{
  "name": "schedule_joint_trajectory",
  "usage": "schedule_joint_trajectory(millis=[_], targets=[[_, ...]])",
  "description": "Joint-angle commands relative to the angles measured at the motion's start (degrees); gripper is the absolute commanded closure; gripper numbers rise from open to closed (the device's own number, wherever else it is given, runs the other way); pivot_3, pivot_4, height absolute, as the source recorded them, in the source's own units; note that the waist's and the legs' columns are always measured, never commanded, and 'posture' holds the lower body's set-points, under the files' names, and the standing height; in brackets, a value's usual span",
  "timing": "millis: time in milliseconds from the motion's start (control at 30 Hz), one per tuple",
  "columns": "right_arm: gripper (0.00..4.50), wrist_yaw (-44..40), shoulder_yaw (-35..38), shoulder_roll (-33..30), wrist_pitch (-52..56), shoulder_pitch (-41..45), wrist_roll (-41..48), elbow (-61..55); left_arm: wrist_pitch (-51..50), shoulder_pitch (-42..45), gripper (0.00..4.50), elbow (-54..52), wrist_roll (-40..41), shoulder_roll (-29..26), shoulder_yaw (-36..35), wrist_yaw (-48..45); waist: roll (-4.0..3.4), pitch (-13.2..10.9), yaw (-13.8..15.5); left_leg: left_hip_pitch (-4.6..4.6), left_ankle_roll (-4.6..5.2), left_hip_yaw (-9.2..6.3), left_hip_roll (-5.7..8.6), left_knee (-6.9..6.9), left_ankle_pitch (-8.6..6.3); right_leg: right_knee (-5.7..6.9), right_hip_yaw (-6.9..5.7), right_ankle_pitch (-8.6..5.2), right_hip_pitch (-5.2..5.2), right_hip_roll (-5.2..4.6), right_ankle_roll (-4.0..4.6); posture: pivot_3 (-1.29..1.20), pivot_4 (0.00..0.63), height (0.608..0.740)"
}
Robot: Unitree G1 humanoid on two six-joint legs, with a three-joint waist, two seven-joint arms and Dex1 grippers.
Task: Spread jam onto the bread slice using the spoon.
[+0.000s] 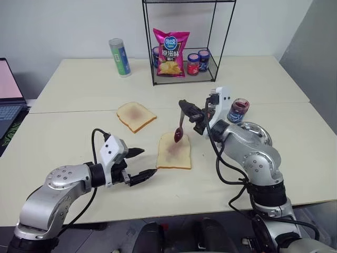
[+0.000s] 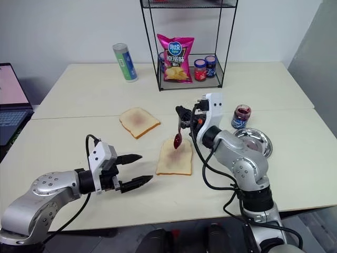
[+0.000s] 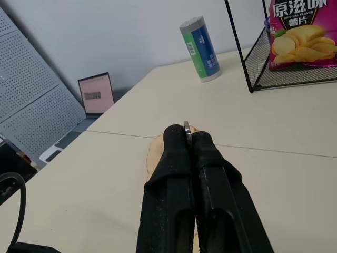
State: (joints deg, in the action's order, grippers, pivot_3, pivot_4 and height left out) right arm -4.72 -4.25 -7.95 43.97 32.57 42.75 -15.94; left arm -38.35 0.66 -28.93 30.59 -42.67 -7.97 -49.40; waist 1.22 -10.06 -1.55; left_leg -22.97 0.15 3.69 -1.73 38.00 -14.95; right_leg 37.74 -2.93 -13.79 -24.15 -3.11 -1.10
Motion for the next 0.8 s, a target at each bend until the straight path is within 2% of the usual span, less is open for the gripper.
schedule_joint_trajectory(millis=[33,300,533,700,800], targets=[[4.48,-2.3,-0.4,1.4,-1.7,1.2,-1.5,-0.7,0.4,2.0,0.0,-2.0,1.1,-0.4,-0.1,0.3,0.0,0.0,0.0,0.0,0.0,0.0,0.0,0.0,0.0,0.0,0.0,0.0,0.0,0.0,0.0,0.0,0.15,0.74],[4.48,-1.5,4.2,5.0,0.7,1.2,1.0,0.5,0.6,3.4,0.0,-1.2,1.1,-0.5,0.6,0.0,0.01,0.0,0.0,0.0,0.0,0.0,0.01,0.0,0.0,0.0,0.0,0.0,0.0,0.0,0.0,0.0,0.15,0.74],[4.48,4.8,15.1,11.6,4.3,-1.8,10.7,6.5,0.4,3.5,0.0,-1.3,1.4,-0.5,0.8,0.1,0.02,0.0,0.0,0.0,0.0,-0.01,0.0,0.0,0.0,0.0,0.0,0.01,0.02,-0.01,0.01,0.0,0.15,0.74],[4.48,6.2,17.9,14.9,4.4,-2.1,14.1,9.9,0.3,3.4,0.0,-1.5,1.5,-0.6,0.8,0.2,0.01,0.0,-0.1,0.0,0.0,0.0,0.0,-0.01,0.0,-0.01,0.01,0.0,0.0,-0.01,0.01,0.0,0.15,0.74],[4.48,4.9,17.6,15.4,3.8,-2.2,13.0,12.3,0.1,3.5,0.0,-1.6,1.6,-0.6,0.9,0.2,0.01,0.0,-0.2,0.01,0.0,0.0,-0.03,-0.02,0.0,0.01,0.01,0.0,0.0,0.01,0.01,0.0,0.15,0.74]])
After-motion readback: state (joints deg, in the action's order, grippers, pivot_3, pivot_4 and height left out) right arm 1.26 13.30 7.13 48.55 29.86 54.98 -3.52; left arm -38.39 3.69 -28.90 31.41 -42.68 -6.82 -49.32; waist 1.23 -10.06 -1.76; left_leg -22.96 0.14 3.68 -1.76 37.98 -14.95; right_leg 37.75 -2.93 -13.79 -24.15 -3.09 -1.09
